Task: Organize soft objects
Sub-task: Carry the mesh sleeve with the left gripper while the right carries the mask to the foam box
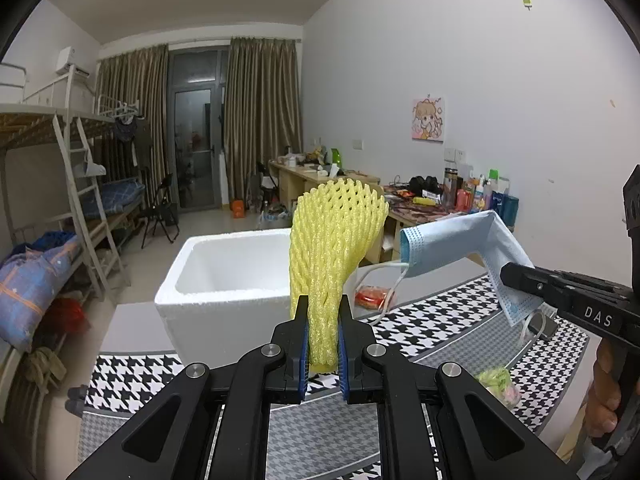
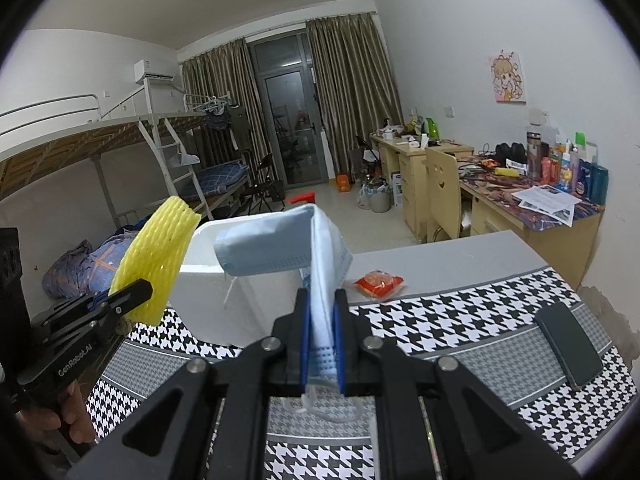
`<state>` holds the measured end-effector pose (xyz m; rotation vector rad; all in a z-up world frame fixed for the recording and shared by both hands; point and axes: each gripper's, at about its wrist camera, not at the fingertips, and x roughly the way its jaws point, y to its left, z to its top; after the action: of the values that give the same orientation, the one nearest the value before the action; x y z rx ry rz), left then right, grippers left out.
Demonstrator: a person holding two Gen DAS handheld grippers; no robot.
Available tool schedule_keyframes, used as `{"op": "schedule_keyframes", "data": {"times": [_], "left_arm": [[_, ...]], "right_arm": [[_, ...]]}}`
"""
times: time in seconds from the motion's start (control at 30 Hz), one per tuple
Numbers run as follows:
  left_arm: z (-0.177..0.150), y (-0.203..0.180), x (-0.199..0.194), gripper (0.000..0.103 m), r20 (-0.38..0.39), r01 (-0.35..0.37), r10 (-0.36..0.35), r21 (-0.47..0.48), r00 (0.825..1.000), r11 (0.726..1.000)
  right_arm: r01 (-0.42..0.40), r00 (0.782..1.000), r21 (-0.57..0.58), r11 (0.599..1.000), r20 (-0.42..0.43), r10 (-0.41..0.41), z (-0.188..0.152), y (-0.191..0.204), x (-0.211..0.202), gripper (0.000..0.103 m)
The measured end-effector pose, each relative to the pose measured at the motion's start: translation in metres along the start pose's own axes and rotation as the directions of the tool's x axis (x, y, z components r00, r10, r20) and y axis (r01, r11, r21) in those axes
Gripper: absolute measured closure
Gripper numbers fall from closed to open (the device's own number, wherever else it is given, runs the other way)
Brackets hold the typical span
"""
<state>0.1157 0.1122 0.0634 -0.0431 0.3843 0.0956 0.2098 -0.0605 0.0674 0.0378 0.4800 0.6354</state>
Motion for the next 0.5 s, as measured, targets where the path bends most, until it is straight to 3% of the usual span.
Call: {"op": "schedule_keyframes", "data": {"times": [0.5], "left_arm": [[0.02,0.013,0.004,0.091,0.027,-0.033,0.033,-0.014,0.999,0.999]], "right_arm": [[-0.015,1.0,-0.023,1.0,0.004,0.015,0.021,0.016,0.012,0.089]]}}
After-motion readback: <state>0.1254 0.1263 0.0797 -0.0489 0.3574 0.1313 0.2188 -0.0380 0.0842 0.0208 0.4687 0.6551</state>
